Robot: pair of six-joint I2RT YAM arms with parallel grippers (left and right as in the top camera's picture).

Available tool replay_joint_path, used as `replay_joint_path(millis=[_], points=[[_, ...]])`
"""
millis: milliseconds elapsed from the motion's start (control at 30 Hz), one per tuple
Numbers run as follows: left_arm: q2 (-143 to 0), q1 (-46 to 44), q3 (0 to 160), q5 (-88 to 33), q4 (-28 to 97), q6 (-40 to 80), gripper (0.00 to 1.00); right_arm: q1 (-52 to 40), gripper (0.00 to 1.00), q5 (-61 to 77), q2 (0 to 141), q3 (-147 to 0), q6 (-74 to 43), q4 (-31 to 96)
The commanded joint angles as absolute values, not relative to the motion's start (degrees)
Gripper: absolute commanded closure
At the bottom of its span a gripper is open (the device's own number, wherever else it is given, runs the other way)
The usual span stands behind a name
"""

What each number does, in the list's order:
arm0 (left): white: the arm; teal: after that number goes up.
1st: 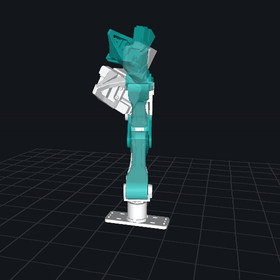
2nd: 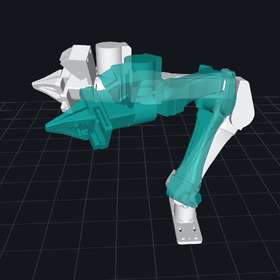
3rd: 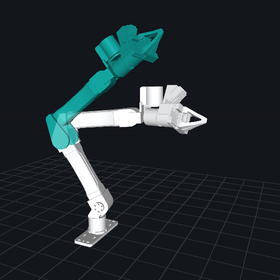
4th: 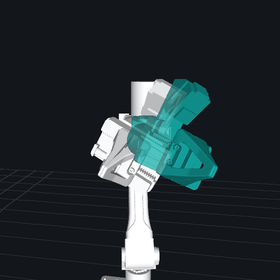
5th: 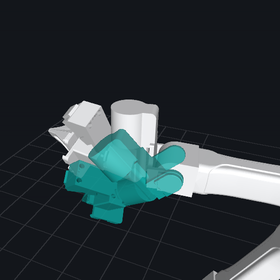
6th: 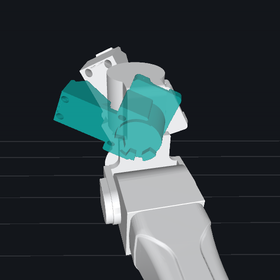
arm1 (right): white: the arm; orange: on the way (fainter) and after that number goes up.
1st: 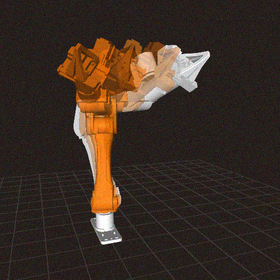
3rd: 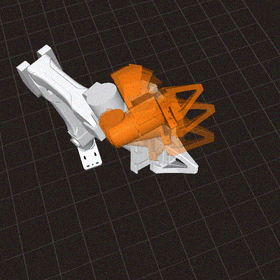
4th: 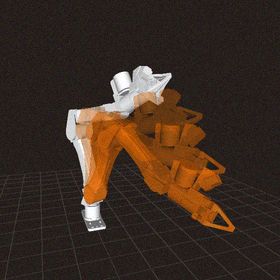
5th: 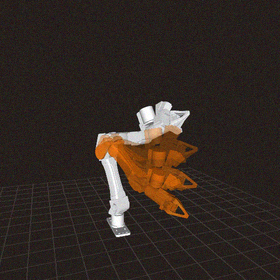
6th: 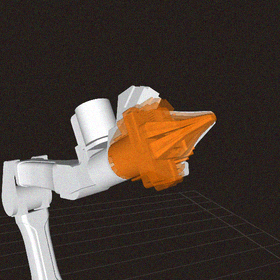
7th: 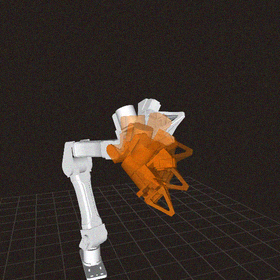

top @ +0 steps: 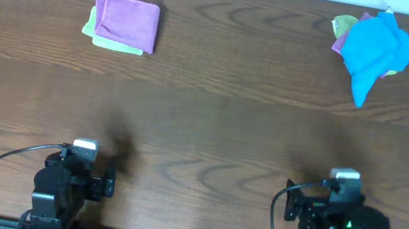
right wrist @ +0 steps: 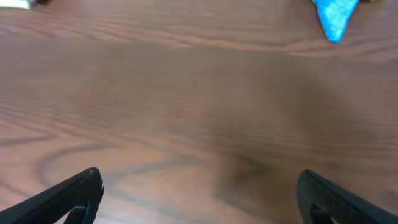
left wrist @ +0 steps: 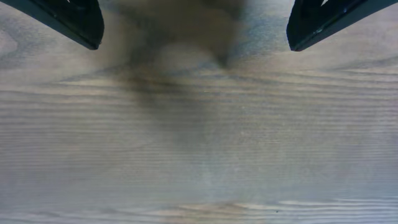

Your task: Fold the cloth

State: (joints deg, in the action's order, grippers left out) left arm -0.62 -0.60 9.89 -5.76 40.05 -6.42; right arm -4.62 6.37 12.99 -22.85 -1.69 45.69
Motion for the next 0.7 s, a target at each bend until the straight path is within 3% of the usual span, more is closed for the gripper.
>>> replay_joint_path(millis=[0, 667], points=[[-0.21, -0.36, 9.37, -5.37, 40.36, -6.85, 0.05, -2.9, 0.01, 5.43, 8.05, -18.52, 3.38, 45.23], [-0.21, -0.36, 9.39, -5.37, 40.36, -6.85, 0.05, -0.58, 0.01, 4.01, 0.3, -10.04, 4.71, 44.77]])
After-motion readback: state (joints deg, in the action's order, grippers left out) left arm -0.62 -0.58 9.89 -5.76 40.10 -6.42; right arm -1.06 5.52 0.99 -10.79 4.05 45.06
